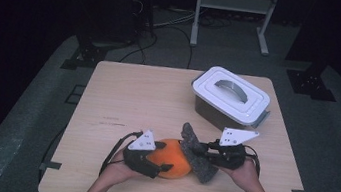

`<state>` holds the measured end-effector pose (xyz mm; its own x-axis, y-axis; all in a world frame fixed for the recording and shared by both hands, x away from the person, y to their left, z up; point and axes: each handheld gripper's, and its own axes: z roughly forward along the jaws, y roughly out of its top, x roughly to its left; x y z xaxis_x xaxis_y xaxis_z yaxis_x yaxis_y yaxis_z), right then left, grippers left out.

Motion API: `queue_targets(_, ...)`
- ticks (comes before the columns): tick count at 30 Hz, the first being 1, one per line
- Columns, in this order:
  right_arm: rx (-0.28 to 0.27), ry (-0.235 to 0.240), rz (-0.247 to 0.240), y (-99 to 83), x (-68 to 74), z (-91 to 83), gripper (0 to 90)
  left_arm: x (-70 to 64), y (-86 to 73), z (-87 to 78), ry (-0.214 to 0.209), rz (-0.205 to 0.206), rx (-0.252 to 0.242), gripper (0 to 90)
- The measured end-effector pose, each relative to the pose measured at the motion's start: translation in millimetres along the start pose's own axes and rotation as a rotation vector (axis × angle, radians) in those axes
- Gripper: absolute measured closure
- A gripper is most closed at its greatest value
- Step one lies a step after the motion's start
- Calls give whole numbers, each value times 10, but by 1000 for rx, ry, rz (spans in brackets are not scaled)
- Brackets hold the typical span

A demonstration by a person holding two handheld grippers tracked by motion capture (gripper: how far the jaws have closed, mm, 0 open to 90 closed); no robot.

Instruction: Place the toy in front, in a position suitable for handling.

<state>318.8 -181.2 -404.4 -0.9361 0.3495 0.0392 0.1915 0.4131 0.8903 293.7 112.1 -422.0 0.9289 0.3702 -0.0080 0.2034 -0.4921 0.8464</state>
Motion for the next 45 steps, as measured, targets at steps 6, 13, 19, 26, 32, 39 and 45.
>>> queue_targets(6, 78, 58, 8, -83, 9, 130, 754, 63, 22, -56, 51, -52, -25, 170)
queue_targets(13, 46, 60, -20, -5, 50, 68, 754, 33, -10, -15, -28, -34, 4, 213)
queue_targets(19, 76, 96, -12, -65, 61, 108, 753, 108, -31, -25, 2, -78, -3, 111)
queue_targets(26, 36, 78, -45, 46, 102, 105, 754, 41, -43, 17, -47, -24, 37, 221)
queue_targets(32, 60, 111, -36, -20, 114, 149, 752, 73, -11, -27, -17, -49, 2, 145)
queue_targets(39, 85, 152, -24, -105, 73, 69, 750, 14, -45, -2, -45, 26, 41, 255)
queue_targets(45, 86, 106, -9, -127, 26, -55, 752, 20, -43, -80, -105, 59, 54, 256)
